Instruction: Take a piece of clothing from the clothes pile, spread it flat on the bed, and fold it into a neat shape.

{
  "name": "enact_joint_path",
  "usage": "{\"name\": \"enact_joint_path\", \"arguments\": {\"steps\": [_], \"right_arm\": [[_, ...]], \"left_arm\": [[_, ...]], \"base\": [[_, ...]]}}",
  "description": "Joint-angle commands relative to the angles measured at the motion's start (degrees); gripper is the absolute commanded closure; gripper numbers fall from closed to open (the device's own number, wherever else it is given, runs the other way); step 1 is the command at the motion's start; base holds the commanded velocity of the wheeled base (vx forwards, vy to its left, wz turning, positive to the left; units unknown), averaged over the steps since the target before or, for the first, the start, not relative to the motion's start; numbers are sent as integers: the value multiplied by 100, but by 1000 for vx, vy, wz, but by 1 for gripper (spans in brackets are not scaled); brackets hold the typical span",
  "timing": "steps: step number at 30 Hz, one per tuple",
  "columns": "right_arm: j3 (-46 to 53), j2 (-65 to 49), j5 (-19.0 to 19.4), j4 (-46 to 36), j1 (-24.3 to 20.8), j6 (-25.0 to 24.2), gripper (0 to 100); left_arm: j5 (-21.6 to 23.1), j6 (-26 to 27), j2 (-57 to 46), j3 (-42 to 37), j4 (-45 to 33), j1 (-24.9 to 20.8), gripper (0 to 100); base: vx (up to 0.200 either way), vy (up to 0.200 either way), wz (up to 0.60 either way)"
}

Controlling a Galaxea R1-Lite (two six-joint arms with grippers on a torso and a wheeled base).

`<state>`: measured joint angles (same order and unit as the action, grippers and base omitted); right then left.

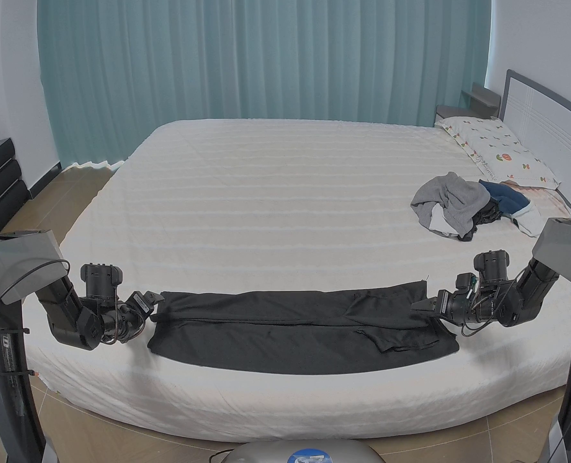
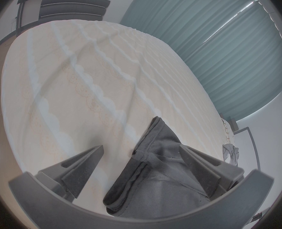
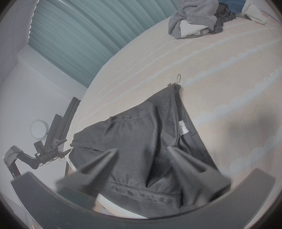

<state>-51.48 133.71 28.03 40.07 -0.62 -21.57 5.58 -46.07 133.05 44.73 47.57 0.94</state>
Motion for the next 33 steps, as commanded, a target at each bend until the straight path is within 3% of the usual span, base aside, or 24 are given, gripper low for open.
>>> {"name": "enact_joint_path", "arguments": {"steps": [1, 7, 11, 12, 17, 18, 20, 25, 33], "right_arm": [[182, -319, -8, 1, 9, -190, 0], [551, -934, -148, 1, 9, -1095, 0], [754, -1163, -544, 1, -78, -1482, 0], [868, -1215, -799, 1, -158, -1676, 0], [1158, -1488, -1080, -70, -474, -2282, 0], [1193, -1523, -1098, -78, -535, -2370, 0], [1298, -1593, -1238, -105, -720, -2704, 0], [1263, -1505, -1739, -351, -1010, -2994, 0], [1061, -1391, -1994, -623, -1353, -3425, 0]], "left_arm": [[-13, -16, -33, 36, -19, -138, 0], [-251, -16, 19, 80, -28, -331, 0], [-365, -7, 37, 115, -37, -375, 0], [-374, -7, 37, 133, -55, -384, 0], [-462, -7, 116, 370, -301, -410, 0], [-488, -7, 116, 388, -318, -410, 100], [-637, -7, 134, 432, -318, -419, 100], [-857, -25, 90, 528, -266, -410, 100], [-989, -34, 63, 563, -116, -428, 100]], "base": [[0, 0, 0], [0, 0, 0], [0, 0, 0], [0, 0, 0], [0, 0, 0], [0, 0, 0], [0, 0, 0], [0, 0, 0], [0, 0, 0]]}}
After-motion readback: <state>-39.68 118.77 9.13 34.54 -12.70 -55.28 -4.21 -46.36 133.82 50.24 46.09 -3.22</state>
